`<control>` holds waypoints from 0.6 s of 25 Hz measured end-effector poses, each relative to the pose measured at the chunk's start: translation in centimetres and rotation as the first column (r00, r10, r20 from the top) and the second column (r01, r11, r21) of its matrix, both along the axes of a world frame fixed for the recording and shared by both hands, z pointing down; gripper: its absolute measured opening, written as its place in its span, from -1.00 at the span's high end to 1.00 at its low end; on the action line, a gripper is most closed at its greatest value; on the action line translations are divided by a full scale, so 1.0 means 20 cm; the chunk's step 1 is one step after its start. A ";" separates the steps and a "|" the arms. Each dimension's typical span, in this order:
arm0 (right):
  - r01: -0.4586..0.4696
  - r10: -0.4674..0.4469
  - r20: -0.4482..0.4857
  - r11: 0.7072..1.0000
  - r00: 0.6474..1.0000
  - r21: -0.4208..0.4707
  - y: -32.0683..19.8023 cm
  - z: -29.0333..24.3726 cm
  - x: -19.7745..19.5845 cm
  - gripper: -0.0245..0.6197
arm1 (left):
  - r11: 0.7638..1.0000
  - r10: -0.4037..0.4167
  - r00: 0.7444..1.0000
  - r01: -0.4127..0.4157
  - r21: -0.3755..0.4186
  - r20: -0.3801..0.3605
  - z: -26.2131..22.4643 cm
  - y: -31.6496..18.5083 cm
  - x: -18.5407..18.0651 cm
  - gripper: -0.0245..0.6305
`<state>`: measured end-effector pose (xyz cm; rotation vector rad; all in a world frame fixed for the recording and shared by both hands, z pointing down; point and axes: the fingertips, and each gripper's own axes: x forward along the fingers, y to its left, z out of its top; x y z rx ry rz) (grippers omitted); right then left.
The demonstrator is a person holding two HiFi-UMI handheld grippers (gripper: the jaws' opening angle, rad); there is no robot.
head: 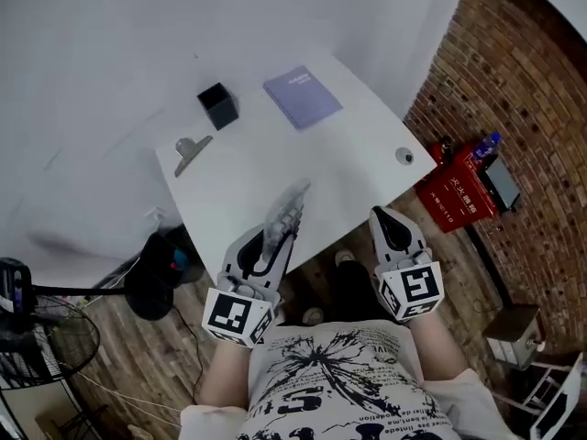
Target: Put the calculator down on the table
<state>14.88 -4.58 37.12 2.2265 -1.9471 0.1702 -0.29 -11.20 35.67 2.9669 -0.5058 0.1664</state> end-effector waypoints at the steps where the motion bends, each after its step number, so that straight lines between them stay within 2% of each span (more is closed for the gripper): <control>1: 0.017 -0.017 0.014 1.000 1.000 0.000 -0.06 0.01 0.04 0.88 | 1.000 -0.016 1.000 0.016 0.000 0.003 0.01 -0.04 0.03 0.50; 3: 0.062 -0.062 0.025 0.998 0.998 0.002 -0.19 0.02 0.11 0.88 | 0.998 -0.056 0.998 0.056 0.005 0.012 0.02 -0.11 0.08 0.50; 7: 0.183 -0.183 -0.038 0.983 0.982 -0.012 -0.44 -0.01 0.24 0.88 | 0.987 -0.161 0.987 0.161 -0.005 0.017 0.04 -0.27 0.23 0.50; 11: 0.308 -0.309 -0.040 0.951 0.950 -0.018 -0.69 -0.05 0.34 0.88 | 0.966 -0.256 0.966 0.257 -0.013 0.024 0.03 -0.45 0.37 0.50; 15: 0.392 -0.393 -0.022 0.919 0.919 -0.038 -0.88 0.03 0.44 0.88 | 0.942 -0.334 0.942 0.335 -0.033 0.045 0.10 -0.59 0.48 0.50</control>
